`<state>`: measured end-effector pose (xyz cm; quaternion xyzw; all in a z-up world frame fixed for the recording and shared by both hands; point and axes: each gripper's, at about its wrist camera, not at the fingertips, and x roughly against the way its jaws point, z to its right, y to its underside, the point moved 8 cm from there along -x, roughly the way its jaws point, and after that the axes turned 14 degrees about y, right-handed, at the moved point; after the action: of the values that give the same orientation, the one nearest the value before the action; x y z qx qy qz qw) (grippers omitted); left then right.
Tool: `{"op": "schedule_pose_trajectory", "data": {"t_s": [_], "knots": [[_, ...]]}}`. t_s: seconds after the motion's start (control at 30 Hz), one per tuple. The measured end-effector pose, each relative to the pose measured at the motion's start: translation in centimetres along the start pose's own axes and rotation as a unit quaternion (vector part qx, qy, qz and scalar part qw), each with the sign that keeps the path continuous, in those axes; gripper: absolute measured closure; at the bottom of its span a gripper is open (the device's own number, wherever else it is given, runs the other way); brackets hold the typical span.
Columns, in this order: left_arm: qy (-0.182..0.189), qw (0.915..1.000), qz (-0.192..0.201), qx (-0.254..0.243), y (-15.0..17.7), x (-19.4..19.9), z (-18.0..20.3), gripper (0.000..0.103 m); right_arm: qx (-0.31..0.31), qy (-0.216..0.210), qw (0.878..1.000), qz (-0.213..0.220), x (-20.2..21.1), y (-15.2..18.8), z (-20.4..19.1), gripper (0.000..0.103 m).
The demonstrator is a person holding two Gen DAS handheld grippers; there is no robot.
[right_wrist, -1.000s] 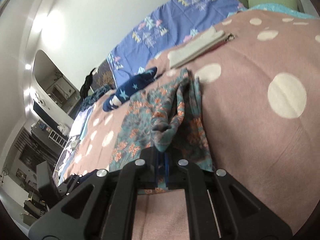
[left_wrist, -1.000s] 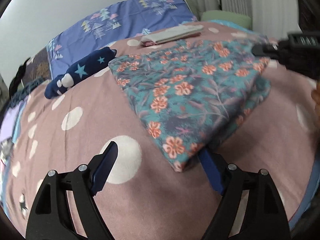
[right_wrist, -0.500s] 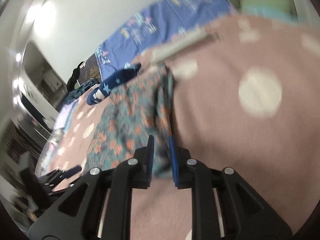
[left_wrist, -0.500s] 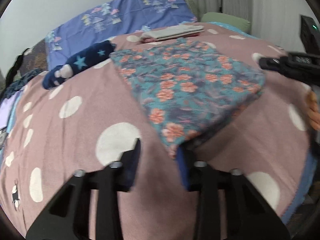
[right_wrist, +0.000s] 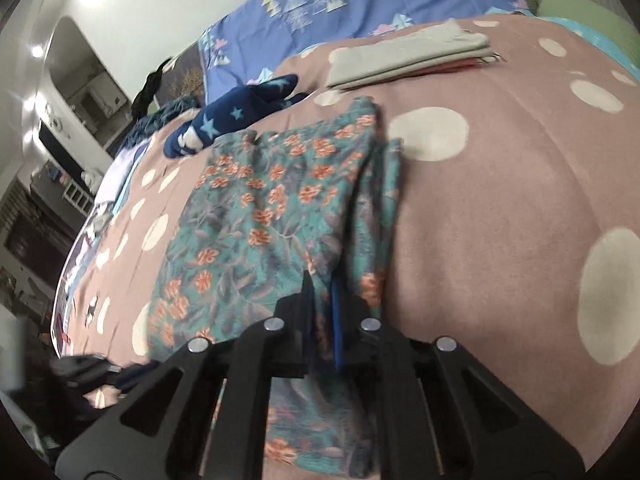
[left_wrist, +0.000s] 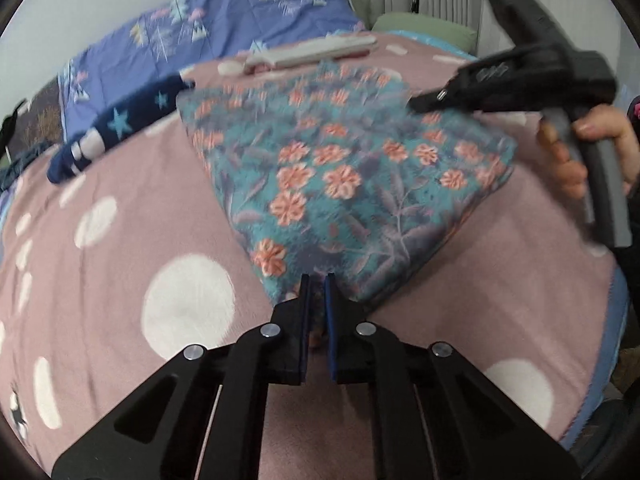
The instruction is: Fold small clothes
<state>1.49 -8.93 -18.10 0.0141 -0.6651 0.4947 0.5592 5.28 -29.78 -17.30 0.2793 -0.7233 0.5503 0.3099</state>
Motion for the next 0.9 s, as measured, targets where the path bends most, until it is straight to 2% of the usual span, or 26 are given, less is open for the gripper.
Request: {"op": "schedule_pose_trajectory", "data": {"t_s": [0.13,0.2,0.27,0.37,0.4,0.43,0.47,0.53,0.6,0.7,0.77,0.83,0.9], "knots": [[0.012,0.9999,-0.001,-0.008,0.2,0.4,0.1,0.095,0.019,-0.013,1.000,-0.003,0.1,-0.2,-0.3,0.093],[0.008,0.9999,-0.003,-0.014,0.2,0.3,0.3,0.096,0.021,-0.020,0.999,0.018,1.0,-1.7,-0.9,0.074],[0.008,0.9999,-0.003,-0.014,0.2,0.3,0.3,0.095,0.029,-0.007,0.999,0.021,0.8,-3.4,-1.4,0.065],[0.017,0.9999,0.000,-0.005,0.2,0.4,0.3,0.095,0.026,0.009,1.000,0.001,-1.5,-5.4,-1.4,0.065],[0.018,0.9998,0.001,-0.002,0.2,0.4,0.3,0.095,0.020,0.023,1.000,-0.003,-2.7,-6.3,-1.2,0.070],[0.019,0.9998,0.002,0.000,0.2,0.4,0.2,0.095,0.019,0.039,0.999,-0.003,-3.7,-7.1,-0.9,0.077],[0.019,0.9998,0.002,0.001,0.2,0.4,0.3,0.095,0.025,0.053,0.998,-0.001,-4.6,-7.6,-0.8,0.100],[0.016,0.9999,0.002,0.002,0.2,0.4,0.3,0.095,0.022,0.057,0.998,0.008,-4.7,-8.0,-0.9,0.100],[0.016,0.9999,0.004,0.002,0.2,0.4,0.3,0.095,0.016,0.054,0.998,0.035,-4.3,-8.3,-0.6,0.100],[0.024,0.9997,0.004,0.008,0.2,0.3,0.1,0.095,0.008,0.076,0.997,0.025,-5.1,-8.1,0.7,0.094],[0.025,0.9996,0.006,0.009,0.2,0.4,0.0,0.095,0.007,0.079,0.996,0.036,-3.9,-8.0,1.0,0.094],[0.025,0.9996,0.006,0.010,0.2,0.4,0.0,0.095,0.028,0.079,0.994,0.067,-1.6,-8.0,0.0,0.094],[0.025,0.9996,0.007,0.010,0.1,0.5,-0.1,0.095,0.063,0.052,0.993,0.080,0.4,-7.3,-1.9,0.094]]}}
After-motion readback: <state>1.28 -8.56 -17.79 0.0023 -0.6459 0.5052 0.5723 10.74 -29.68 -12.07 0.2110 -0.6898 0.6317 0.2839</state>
